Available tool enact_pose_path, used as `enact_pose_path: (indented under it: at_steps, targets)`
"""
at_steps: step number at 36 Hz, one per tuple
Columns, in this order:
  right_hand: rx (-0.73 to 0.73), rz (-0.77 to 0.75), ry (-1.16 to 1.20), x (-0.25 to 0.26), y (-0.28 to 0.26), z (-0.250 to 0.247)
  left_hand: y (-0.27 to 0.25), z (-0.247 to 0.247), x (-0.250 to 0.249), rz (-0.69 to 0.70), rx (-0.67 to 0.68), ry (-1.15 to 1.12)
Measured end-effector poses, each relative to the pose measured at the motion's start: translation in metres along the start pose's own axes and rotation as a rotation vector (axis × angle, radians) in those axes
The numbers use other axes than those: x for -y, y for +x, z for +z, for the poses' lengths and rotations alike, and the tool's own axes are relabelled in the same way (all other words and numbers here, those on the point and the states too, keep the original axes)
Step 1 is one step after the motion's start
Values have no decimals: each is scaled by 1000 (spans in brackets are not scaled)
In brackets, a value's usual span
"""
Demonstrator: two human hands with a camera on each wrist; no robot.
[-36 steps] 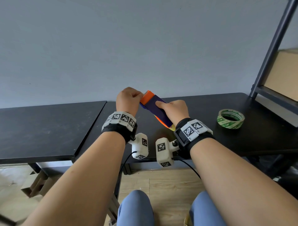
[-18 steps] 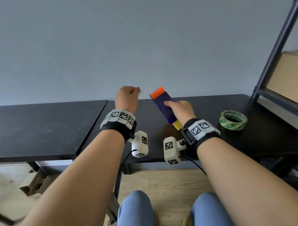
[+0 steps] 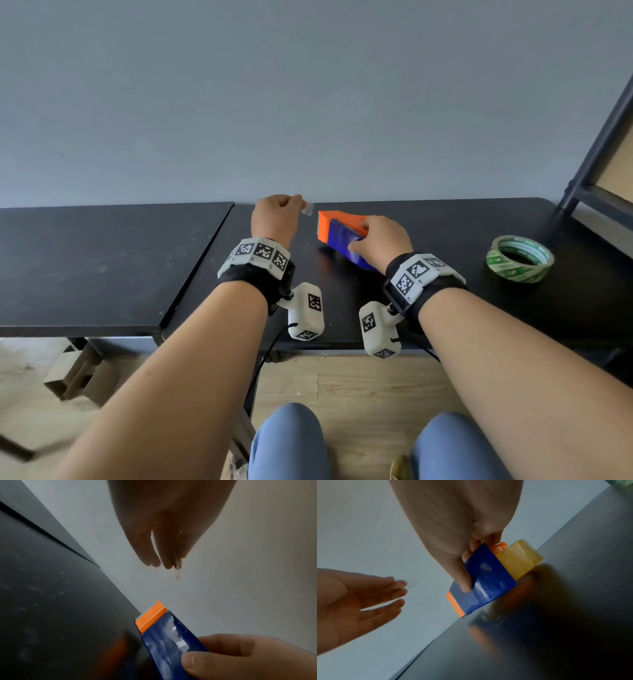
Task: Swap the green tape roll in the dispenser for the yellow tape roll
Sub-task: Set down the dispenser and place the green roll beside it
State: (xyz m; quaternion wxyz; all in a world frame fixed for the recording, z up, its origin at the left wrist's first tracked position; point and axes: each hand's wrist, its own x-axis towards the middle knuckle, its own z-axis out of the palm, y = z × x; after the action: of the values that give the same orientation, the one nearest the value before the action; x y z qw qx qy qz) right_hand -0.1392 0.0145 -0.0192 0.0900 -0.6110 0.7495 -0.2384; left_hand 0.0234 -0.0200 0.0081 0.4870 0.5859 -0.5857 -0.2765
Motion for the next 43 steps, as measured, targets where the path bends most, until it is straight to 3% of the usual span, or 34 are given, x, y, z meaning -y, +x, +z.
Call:
enact_pose_path:
  at_steps: [5, 12, 22, 34, 39, 43]
  targets:
    - [49, 9, -20, -3, 3, 6, 0, 4, 5, -16, 39, -26]
    - [-87, -16, 375, 1, 0, -15, -2, 16, 0, -10, 90, -62]
    - [-54, -33, 563, -22, -12, -35, -26, 48, -22, 76, 285, -85]
    - [-118, 87, 688, -72, -32, -59, -59, 92, -44, 116, 407, -28]
    - [-253, 211, 680, -101, -39, -67, -70, 107, -54, 200, 494, 296]
    - [-278, 322, 655, -127, -49, -81, -72, 118, -57, 180, 524, 327]
